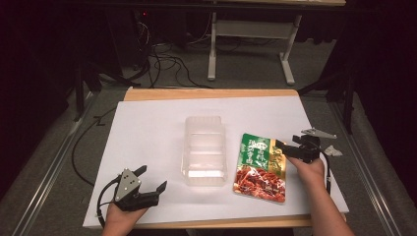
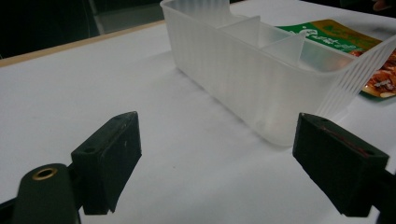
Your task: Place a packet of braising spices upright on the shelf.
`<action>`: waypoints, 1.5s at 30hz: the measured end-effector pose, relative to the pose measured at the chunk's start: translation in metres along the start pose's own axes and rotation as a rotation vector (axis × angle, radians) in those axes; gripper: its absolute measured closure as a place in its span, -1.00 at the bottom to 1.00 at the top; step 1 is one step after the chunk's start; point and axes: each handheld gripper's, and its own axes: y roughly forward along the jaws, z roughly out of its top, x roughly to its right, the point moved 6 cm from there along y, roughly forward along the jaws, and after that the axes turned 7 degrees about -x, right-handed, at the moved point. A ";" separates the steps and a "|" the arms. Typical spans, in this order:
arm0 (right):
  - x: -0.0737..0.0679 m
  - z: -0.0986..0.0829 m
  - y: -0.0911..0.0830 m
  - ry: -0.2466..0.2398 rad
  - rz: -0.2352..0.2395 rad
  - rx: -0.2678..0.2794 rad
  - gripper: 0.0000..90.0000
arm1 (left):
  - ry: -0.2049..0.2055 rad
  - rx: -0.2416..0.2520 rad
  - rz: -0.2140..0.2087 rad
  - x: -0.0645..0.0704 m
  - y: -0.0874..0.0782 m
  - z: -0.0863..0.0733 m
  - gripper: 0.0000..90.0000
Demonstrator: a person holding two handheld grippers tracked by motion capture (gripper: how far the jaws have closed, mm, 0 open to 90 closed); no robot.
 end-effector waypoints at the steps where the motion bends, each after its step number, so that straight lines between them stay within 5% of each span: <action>1: 0.002 0.000 -0.001 0.001 0.001 0.004 -0.63 | -0.003 -0.006 -0.005 0.001 0.000 -0.001 -0.65; 6: 0.005 0.000 0.002 -0.004 0.032 -0.017 -0.58 | 0.012 -0.023 0.002 0.003 -0.003 -0.006 -0.65; 18: 0.016 -0.003 0.017 0.094 0.099 -0.086 -0.57 | 0.027 -0.052 -0.004 0.001 -0.001 -0.011 -0.66; 27: 0.012 -0.009 0.025 0.099 0.135 -0.140 -0.54 | 0.053 -0.050 0.011 0.004 0.000 -0.013 -0.68; 45: 0.012 -0.011 0.024 0.156 0.226 -0.116 -0.38 | 0.068 -0.058 0.003 0.007 0.002 -0.014 -0.68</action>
